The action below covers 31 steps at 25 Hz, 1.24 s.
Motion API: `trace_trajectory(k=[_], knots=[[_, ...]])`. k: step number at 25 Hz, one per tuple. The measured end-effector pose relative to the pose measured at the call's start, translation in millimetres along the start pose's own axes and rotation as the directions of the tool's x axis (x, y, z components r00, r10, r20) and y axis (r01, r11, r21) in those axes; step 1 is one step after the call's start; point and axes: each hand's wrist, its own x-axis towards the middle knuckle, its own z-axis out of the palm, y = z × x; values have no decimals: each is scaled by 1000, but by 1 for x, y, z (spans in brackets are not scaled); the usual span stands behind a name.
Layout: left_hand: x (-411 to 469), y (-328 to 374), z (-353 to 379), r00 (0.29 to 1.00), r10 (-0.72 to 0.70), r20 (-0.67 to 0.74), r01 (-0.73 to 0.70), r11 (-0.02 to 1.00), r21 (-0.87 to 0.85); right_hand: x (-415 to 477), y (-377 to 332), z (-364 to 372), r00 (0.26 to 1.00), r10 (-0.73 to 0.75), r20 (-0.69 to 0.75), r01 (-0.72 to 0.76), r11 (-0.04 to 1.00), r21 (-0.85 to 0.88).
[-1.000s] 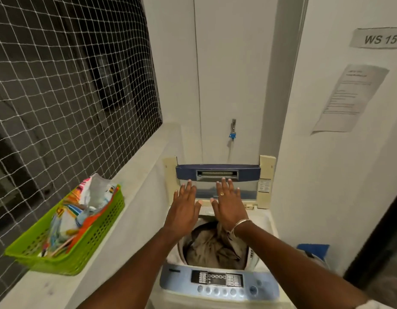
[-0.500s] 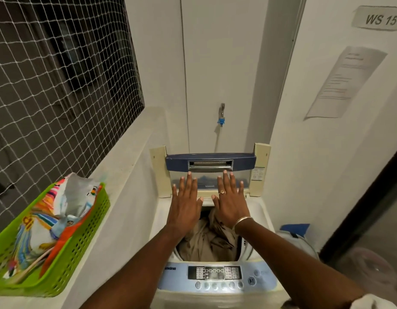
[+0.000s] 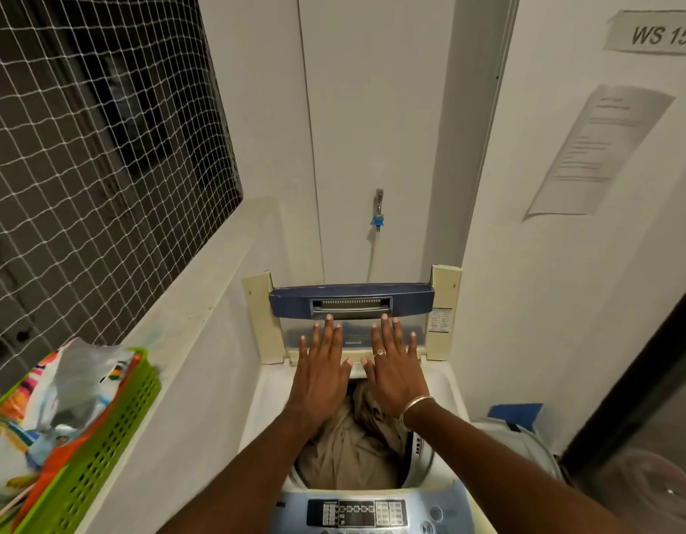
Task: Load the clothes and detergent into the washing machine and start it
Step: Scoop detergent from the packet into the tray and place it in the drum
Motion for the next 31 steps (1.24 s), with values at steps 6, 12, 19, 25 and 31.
trace_trajectory(k=[6, 12, 19, 25, 31], knots=[[23, -9, 12, 999, 30, 44, -28, 999, -33, 18, 1, 15, 1000, 9, -16, -9, 1000, -6], [30, -36, 37, 990, 93, 109, -40, 911, -411, 32, -20, 26, 987, 139, -82, -110, 952, 286], [37, -44, 115, 830, -250, 499, 556, 450, -699, 38, -16, 90, 798, 541, 265, -552, 480, 682], [49, -27, 156, 623, -223, 749, 780, 108, -616, 71, 6, 156, 460, 292, 838, -794, -288, 536], [64, -13, 203, 373, -249, 894, 829, -344, -442, 68, 39, 236, 326, 373, 869, -850, -287, 442]])
